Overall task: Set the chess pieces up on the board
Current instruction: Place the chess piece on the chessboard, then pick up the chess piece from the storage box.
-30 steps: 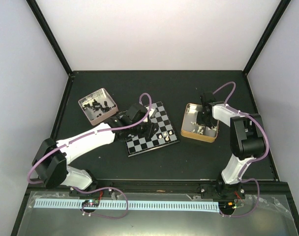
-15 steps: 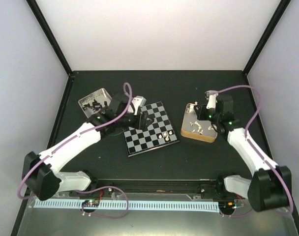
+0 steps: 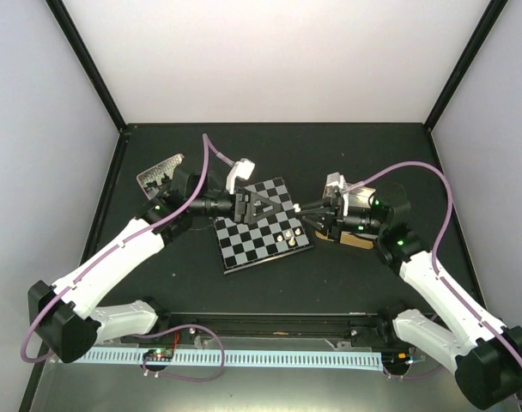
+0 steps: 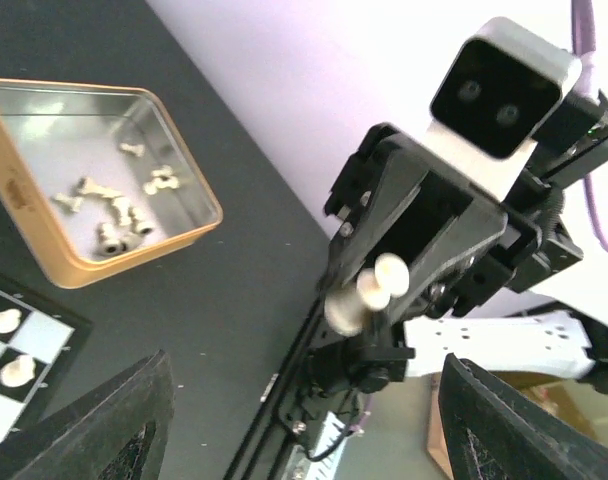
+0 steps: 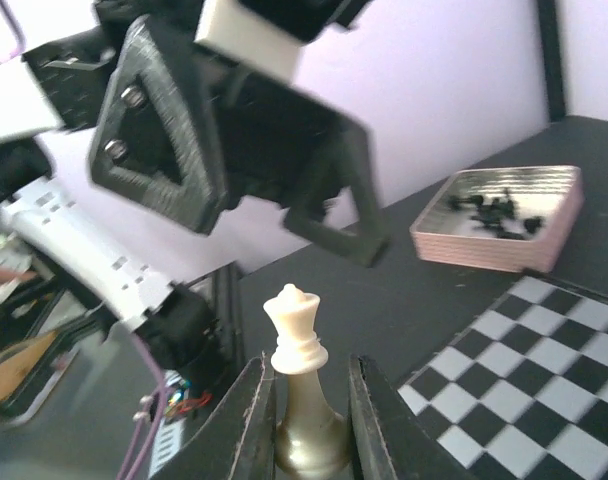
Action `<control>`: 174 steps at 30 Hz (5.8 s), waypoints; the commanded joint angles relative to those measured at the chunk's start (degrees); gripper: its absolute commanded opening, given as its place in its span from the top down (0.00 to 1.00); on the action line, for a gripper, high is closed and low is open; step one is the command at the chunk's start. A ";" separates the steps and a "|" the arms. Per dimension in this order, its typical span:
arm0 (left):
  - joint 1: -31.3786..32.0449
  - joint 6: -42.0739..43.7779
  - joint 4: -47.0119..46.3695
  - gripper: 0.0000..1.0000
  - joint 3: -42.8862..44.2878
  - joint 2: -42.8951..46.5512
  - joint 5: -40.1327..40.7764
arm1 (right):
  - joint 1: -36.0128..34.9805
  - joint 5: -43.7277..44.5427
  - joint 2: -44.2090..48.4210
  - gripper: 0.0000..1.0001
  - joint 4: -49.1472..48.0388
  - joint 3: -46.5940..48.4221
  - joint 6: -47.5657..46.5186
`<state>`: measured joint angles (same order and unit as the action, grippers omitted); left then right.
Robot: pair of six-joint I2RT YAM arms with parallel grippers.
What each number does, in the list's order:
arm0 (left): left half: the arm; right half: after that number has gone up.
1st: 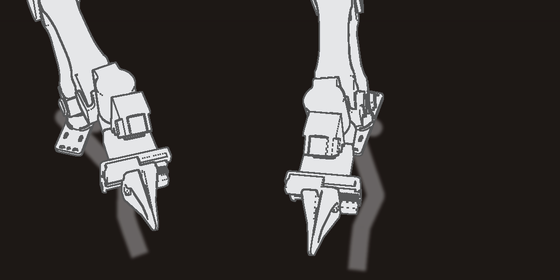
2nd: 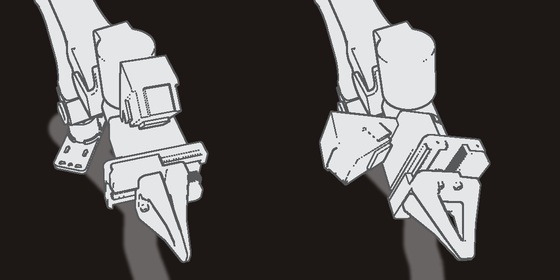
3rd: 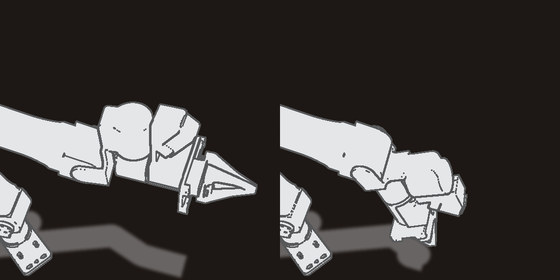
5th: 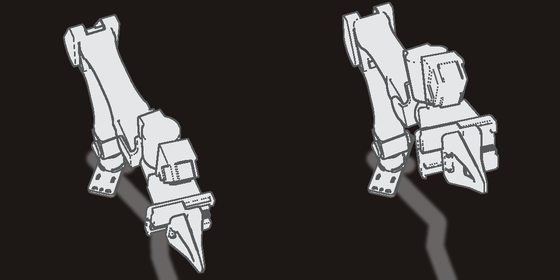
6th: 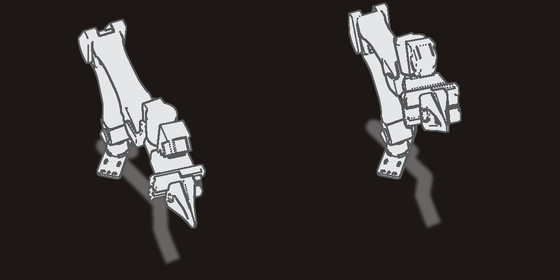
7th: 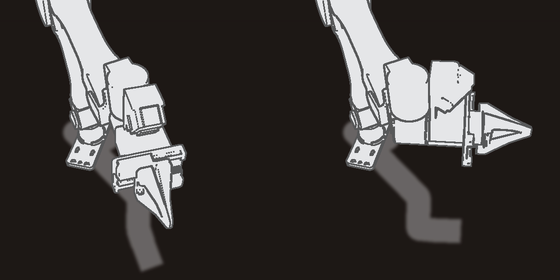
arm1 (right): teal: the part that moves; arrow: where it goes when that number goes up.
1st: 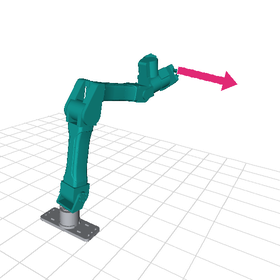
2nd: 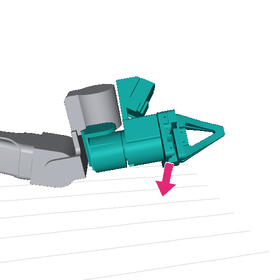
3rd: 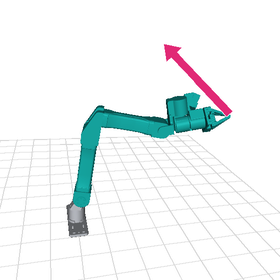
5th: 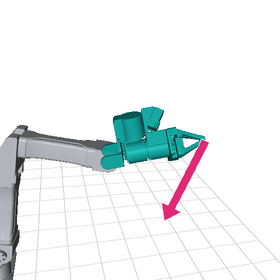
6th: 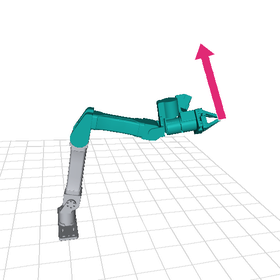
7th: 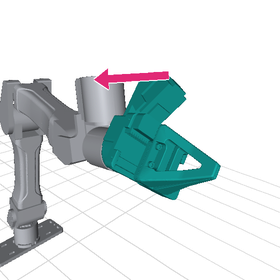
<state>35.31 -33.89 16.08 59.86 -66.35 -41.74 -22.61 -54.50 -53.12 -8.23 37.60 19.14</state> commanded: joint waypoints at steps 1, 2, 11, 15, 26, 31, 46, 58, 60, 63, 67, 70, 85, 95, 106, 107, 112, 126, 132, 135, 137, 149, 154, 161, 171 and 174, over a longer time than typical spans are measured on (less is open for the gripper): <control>-0.34 -3.76 -5.45 0.26 1.98 0.14 -8.53 | -4.61 -6.37 -0.63 0.92 2.41 3.25 -5.19; -0.33 -3.48 -5.61 0.26 2.06 0.00 -9.20 | -5.51 -6.18 -1.16 0.92 3.63 3.91 -6.33; 0.06 1.62 -0.89 0.45 2.75 -0.63 -10.57 | -7.84 -5.10 -6.19 0.92 5.61 6.77 -8.44; 0.59 2.85 -0.26 0.57 3.88 -2.67 -11.09 | -8.22 -4.73 -7.80 0.92 6.04 7.47 -9.04; 1.60 6.40 4.15 0.69 6.22 -6.69 -12.58 | -8.33 -3.90 -10.03 0.92 6.60 8.60 -9.56; 1.68 7.82 5.46 0.85 6.41 -8.40 -13.15 | -8.33 -2.75 -10.54 0.92 7.00 8.89 -9.39; 1.60 8.77 8.59 0.99 5.96 -7.38 -4.55 | -8.33 0.79 -11.17 0.72 7.32 8.56 -6.28; 4.57 11.88 12.80 0.98 -2.25 -7.55 35.81 | -8.33 23.16 -7.83 0.49 11.45 5.43 1.38; 7.34 11.27 12.64 0.98 -3.64 -8.73 42.63 | -8.33 28.09 -6.89 0.49 12.89 4.68 3.25; 9.97 9.89 9.89 0.98 -6.41 -11.43 46.00 | -8.33 35.19 -4.89 0.49 15.73 3.64 6.13; 12.45 8.71 5.55 0.99 -8.98 -15.40 48.44 | -8.33 41.09 -1.18 0.49 18.07 1.25 9.76; 13.60 8.67 3.14 0.98 -9.36 -18.27 49.43 | -8.37 42.01 1.87 0.49 17.79 -1.40 12.46; 17.27 7.13 -4.01 0.98 -15.00 -21.77 50.59 | -8.32 44.76 8.07 0.48 18.21 -5.88 13.91; 18.47 6.15 -1.68 0.98 -15.74 -21.09 52.05 | -8.33 45.27 6.87 0.48 17.38 -6.75 14.25; 19.09 6.10 4.13 0.98 -12.05 -23.56 53.17 | -8.33 44.92 5.34 0.48 17.32 -6.53 14.25; 19.09 5.98 4.62 0.98 -11.86 -23.83 53.16 | -8.33 44.45 5.13 0.48 17.36 -6.35 14.01; 19.09 6.00 5.92 0.95 -10.81 -24.81 52.73 | -8.33 44.39 4.87 0.47 17.34 -5.96 13.85; 19.09 3.65 5.51 0.92 -12.53 -23.57 51.43 | -8.33 44.22 5.05 0.47 17.53 -6.49 14.09; 19.12 3.11 4.45 0.84 -13.51 -23.17 51.23 | -8.33 43.97 4.92 0.47 17.31 -6.51 14.09; 19.11 2.84 4.79 0.77 -13.40 -22.88 51.32 | -8.33 43.86 5.03 0.47 17.40 -6.49 14.13; 19.11 2.76 4.86 0.70 -13.33 -22.02 51.10 | -8.33 43.87 5.17 0.47 17.46 -6.41 14.24; 18.68 3.00 9.85 0.36 -8.47 -14.03 52.83 | -8.26 48.19 7.48 0.46 21.11 -5.27 16.16; 17.06 2.25 13.50 0.32 -6.67 -8.01 54.30 | -8.16 56.01 8.03 0.43 28.60 -2.23 17.46; 14.38 2.80 15.28 0.27 -7.86 3.84 55.46 | -4.40 64.90 3.60 0.34 41.53 2.01 13.35; 10.49 5.24 17.89 0.22 -14.64 18.05 53.00 | -1.69 60.61 -5.35 0.30 41.59 0.90 9.68; 10.07 6.03 17.89 0.22 -16.26 20.80 52.75 | -1.60 62.22 -10.62 0.30 41.03 4.21 8.53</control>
<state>46.17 -29.69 31.86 45.17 -48.58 12.12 -24.60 6.92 -58.94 33.58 37.67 30.11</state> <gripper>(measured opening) 0.777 0.704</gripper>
